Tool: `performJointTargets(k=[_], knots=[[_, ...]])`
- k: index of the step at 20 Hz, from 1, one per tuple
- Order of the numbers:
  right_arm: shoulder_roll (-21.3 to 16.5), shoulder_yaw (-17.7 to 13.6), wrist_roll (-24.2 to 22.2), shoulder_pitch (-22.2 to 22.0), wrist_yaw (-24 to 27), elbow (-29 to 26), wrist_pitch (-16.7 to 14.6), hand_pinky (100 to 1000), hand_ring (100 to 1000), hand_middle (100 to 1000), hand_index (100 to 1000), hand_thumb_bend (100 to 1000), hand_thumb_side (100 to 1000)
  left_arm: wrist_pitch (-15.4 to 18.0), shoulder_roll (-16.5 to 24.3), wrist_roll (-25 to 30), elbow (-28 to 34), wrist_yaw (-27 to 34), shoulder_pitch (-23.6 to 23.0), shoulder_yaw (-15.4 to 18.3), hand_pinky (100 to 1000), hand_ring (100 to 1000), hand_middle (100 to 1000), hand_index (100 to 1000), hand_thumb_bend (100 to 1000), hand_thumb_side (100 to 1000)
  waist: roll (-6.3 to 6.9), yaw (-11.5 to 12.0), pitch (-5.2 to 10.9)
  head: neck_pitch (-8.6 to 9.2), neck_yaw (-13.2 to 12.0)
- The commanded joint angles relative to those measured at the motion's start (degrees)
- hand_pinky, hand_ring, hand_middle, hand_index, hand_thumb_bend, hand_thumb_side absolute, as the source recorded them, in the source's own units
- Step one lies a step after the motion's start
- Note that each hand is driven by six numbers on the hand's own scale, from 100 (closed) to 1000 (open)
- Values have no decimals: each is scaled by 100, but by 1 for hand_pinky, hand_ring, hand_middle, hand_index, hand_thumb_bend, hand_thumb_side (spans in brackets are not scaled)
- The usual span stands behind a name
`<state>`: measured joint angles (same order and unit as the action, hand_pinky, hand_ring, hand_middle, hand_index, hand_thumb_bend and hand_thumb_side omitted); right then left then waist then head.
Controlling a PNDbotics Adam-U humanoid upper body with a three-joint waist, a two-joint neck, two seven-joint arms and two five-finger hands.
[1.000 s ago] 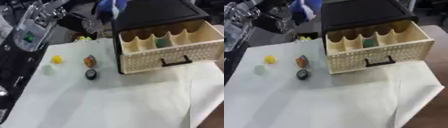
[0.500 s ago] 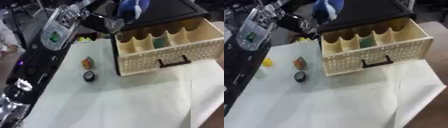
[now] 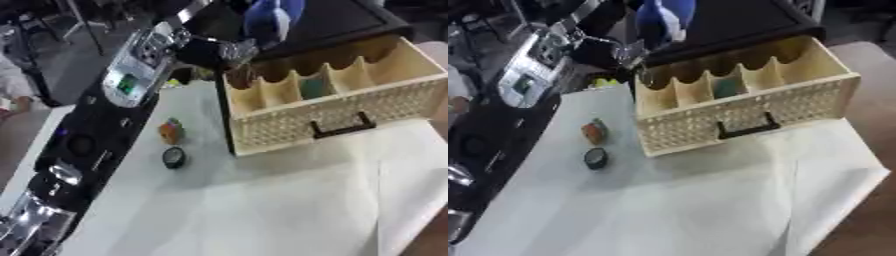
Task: Pick up objects from table and place into drawer.
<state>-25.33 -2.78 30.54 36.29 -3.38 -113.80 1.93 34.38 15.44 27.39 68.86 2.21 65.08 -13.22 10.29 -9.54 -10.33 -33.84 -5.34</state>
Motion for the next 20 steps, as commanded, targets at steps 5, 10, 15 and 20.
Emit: performJointTargets(k=[5, 10, 15, 20], knots=[[-28, 2, -29, 114, 39, -79, 6, 423, 545, 488, 685, 100, 481, 566, 67, -44, -340, -261, 71, 136, 301, 531, 390, 524, 100, 271, -34, -22, 55, 80, -32], [-13, -1, -38, 123, 39, -79, 14, 420, 544, 486, 684, 100, 480, 926, 39, -359, -609, -681, 46, 201, 306, 536, 407, 540, 100, 270, -16, -45, 27, 100, -34], [16, 6, -62, 146, 46, -79, 15, 418, 543, 486, 683, 100, 481, 1293, 2, -550, -790, -761, 52, 220, 374, 598, 517, 687, 100, 329, 4, -84, -7, 118, -52], [15, -5, -58, 144, 39, -79, 13, 417, 542, 485, 683, 100, 481, 1570, 5, -627, -906, -959, 47, 234, 400, 642, 589, 784, 100, 407, 8, -101, -23, 114, -60]])
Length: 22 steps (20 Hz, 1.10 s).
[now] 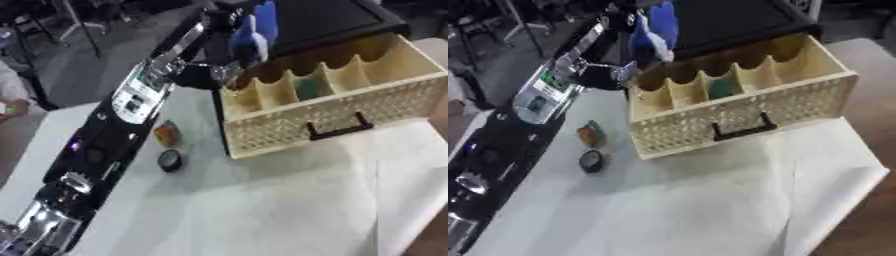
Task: Pick up objects from table and place into drawer.
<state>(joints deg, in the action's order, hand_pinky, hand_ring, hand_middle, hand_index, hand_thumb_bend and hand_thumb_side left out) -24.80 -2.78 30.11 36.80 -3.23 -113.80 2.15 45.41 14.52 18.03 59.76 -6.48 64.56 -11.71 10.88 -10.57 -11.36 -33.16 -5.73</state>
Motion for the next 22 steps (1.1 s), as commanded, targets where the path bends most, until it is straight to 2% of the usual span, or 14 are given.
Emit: performJointTargets(k=[1, 4, 6, 9, 12, 22], knots=[[-36, -8, -15, 93, 24, -79, -8, 416, 542, 485, 683, 100, 481, 500, 90, 310, -13, -119, 94, 78, 405, 653, 601, 805, 100, 427, -51, -2, 79, 45, -24], [-31, -11, -16, 92, 20, -79, -7, 416, 542, 485, 683, 100, 481, 586, 90, 324, -39, -185, 90, 78, 421, 677, 638, 851, 100, 445, -52, -15, 74, 52, -26], [-31, -14, -16, 88, 18, -79, -8, 416, 542, 485, 683, 100, 481, 632, 108, 299, -41, -280, 88, 103, 470, 736, 713, 932, 100, 440, -54, -19, 71, 46, -27], [-26, -16, -19, 84, 29, -79, -8, 414, 541, 484, 682, 100, 480, 653, 133, 105, 5, -489, 78, 150, 501, 762, 749, 995, 100, 419, -55, -21, 68, 47, -26], [-22, -21, -23, 83, 42, -79, -5, 415, 542, 485, 682, 100, 478, 656, 139, -116, 59, -711, 49, 125, 513, 773, 773, 1000, 100, 463, -54, -27, 66, 49, -25], [-14, -30, -13, 83, 46, -79, -3, 416, 542, 485, 682, 100, 478, 656, 149, -707, 29, -1135, -4, 93, 508, 769, 760, 1000, 100, 440, -64, -35, 79, 25, -24]])
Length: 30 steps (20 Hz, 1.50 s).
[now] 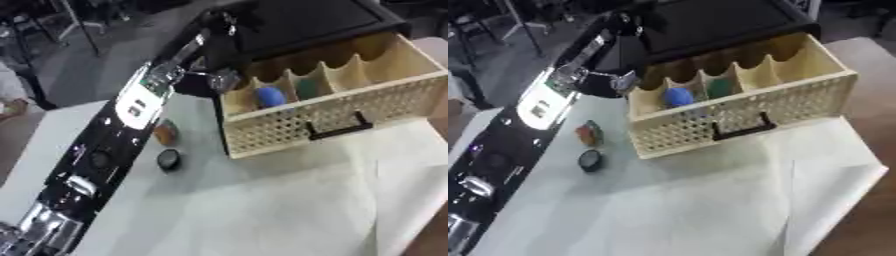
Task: Pick up objects from table and place into drawer.
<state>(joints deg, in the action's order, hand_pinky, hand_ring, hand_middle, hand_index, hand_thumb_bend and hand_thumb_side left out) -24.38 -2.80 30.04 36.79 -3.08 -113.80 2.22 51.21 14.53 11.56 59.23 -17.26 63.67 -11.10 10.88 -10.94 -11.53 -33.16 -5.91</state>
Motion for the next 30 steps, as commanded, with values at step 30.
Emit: performJointTargets(k=[30], knots=[[-782, -133, 405, -293, -454, -79, -112, 413, 553, 498, 690, 100, 591, -3023, 1766, -1103, 5534, 5451, -2673, 827, 455, 668, 626, 778, 100, 763, -766, 892, 315, -512, 517]])
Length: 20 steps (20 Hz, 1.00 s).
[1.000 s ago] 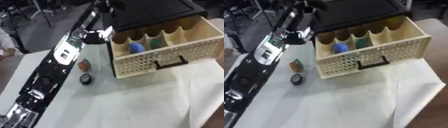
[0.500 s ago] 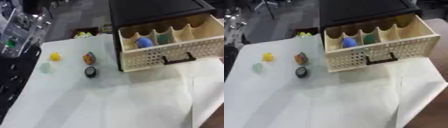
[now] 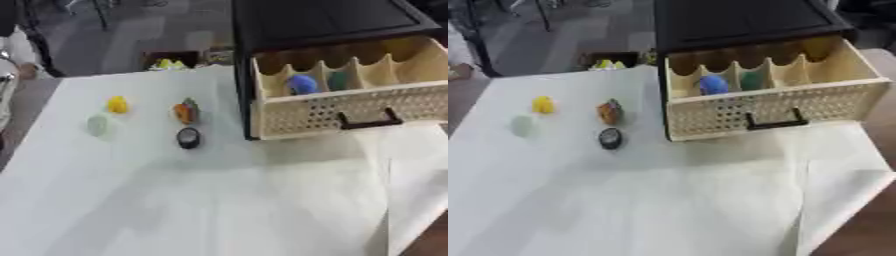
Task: Pick up objects from table and place into drawer.
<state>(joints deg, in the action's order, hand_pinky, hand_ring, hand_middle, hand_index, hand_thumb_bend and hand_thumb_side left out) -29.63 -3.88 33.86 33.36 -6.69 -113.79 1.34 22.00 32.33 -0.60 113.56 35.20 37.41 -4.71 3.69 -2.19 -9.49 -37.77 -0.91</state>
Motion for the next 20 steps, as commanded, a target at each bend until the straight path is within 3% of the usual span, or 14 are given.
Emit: performJointTargets(k=[1, 5, 10, 13, 15, 18, 20], knots=[[-307, -19, 26, 35, -119, -80, -30, 409, 553, 498, 690, 100, 603, -150, -73, 171, 102, 272, -128, 240, 454, 668, 626, 777, 100, 773, -74, 25, 113, -55, 25], [-577, 20, 5, -59, -253, -80, -41, 392, 551, 498, 693, 163, 675, -311, -297, 605, 103, 441, -497, 384, 465, 662, 624, 777, 100, 808, -176, 56, 129, -64, 59], [-1061, 154, -190, -210, -545, -80, 52, 306, 536, 502, 716, 433, 904, -586, -734, 1080, 103, 929, -918, 608, 532, 680, 636, 786, 100, 879, -329, 113, 173, -106, 150], [-1393, 271, -485, -304, -693, -78, 160, 260, 531, 505, 725, 421, 967, -751, -932, 1127, 103, 1062, -1068, 753, 547, 689, 641, 788, 100, 893, -412, 148, 214, -138, 201], [-1603, 328, -723, -390, -774, -51, 229, 198, 532, 521, 741, 411, 1000, -975, -1100, 1229, 103, 1007, -1211, 817, 596, 741, 632, 762, 100, 927, -461, 179, 235, -175, 245], [-1904, 404, -1332, -538, -889, 59, 318, 100, 524, 538, 763, 387, 1000, -1409, -1405, 1396, 103, 797, -1399, 950, 600, 739, 634, 761, 100, 952, -523, 237, 269, -248, 328], [-2103, 453, -1860, -595, -907, 126, 341, 100, 517, 555, 766, 341, 1000, -1615, -1548, 1429, 103, 631, -1498, 1030, 597, 734, 630, 757, 100, 965, -552, 260, 291, -270, 355]])
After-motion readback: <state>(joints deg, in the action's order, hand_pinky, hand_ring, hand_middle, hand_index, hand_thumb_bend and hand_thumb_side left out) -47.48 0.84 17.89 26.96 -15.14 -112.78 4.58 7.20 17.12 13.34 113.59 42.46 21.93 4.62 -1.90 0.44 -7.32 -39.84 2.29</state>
